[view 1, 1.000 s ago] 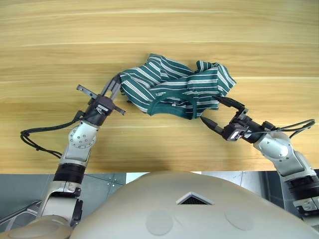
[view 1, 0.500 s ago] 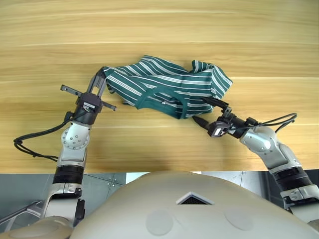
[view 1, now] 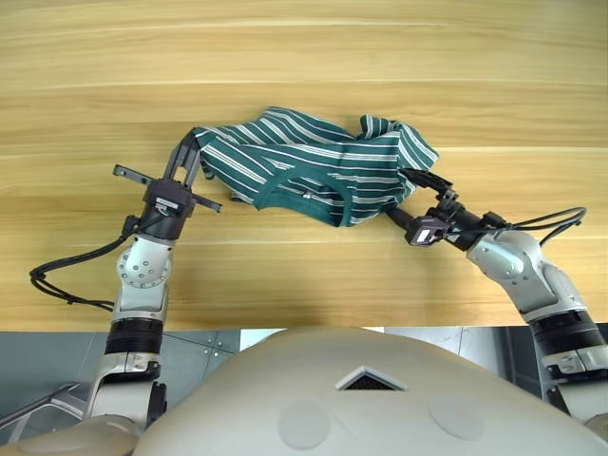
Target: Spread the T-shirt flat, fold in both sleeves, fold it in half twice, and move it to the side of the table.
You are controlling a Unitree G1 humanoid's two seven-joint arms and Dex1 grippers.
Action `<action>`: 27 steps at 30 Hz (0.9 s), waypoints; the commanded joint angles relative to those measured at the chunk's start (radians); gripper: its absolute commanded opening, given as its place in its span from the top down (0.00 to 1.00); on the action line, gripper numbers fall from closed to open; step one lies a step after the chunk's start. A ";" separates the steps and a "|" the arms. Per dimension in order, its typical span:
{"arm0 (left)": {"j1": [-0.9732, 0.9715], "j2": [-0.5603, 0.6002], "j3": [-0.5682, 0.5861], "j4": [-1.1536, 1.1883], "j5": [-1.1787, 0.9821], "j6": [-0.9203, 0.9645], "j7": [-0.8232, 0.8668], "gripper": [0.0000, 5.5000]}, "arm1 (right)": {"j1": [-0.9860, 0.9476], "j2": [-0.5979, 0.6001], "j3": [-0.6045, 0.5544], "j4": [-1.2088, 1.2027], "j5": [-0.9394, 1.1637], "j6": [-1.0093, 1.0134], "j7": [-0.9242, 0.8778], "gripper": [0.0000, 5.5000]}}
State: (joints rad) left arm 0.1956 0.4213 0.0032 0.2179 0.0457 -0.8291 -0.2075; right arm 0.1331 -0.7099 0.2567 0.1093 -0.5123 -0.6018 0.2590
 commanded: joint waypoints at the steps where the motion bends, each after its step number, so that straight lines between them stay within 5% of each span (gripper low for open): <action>1: 0.014 -0.001 0.006 0.003 0.007 -0.014 -0.011 1.00 | 0.026 -0.007 0.028 0.037 -0.043 0.011 0.013 0.33; 19: 0.009 0.017 0.061 0.073 -0.002 -0.028 -0.011 1.00 | 0.036 -0.010 -0.009 -0.003 0.028 -0.030 0.002 0.94; 27: 0.043 0.009 0.083 0.036 -0.003 -0.033 0.002 1.00 | -0.055 0.028 0.017 0.060 0.069 -0.074 0.032 0.99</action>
State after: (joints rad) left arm 0.2333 0.4296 0.0722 0.2707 0.0439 -0.8629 -0.2072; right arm 0.1020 -0.6837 0.2702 0.1581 -0.4577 -0.6628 0.2740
